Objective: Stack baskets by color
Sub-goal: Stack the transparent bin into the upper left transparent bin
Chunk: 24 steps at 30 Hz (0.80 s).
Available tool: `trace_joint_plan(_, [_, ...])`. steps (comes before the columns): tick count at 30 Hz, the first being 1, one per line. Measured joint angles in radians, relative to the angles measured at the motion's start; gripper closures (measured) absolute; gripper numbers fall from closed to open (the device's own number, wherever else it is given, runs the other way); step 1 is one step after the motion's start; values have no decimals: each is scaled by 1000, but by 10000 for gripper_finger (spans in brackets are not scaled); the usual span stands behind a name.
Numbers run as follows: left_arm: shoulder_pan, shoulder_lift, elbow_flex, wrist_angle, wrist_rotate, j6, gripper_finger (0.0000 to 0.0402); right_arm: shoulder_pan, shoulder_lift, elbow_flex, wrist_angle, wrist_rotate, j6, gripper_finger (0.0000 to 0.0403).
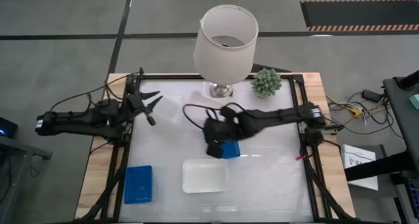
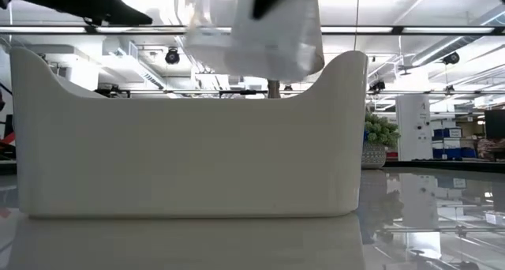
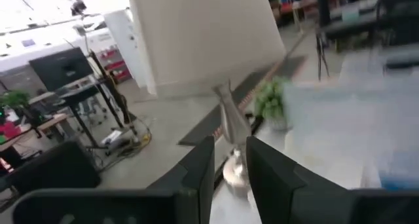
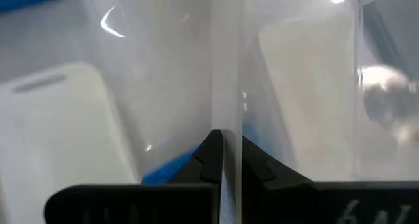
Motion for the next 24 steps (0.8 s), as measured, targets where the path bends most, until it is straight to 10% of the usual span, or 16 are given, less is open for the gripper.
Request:
trace_joint_plan(9, [0, -163, 5, 100, -10, 25, 330, -136, 262, 308, 61, -70, -219, 394])
trace_joint_plan(24, [0, -340, -53, 88, 21, 24, 330, -177, 298, 239, 561, -17, -391, 394])
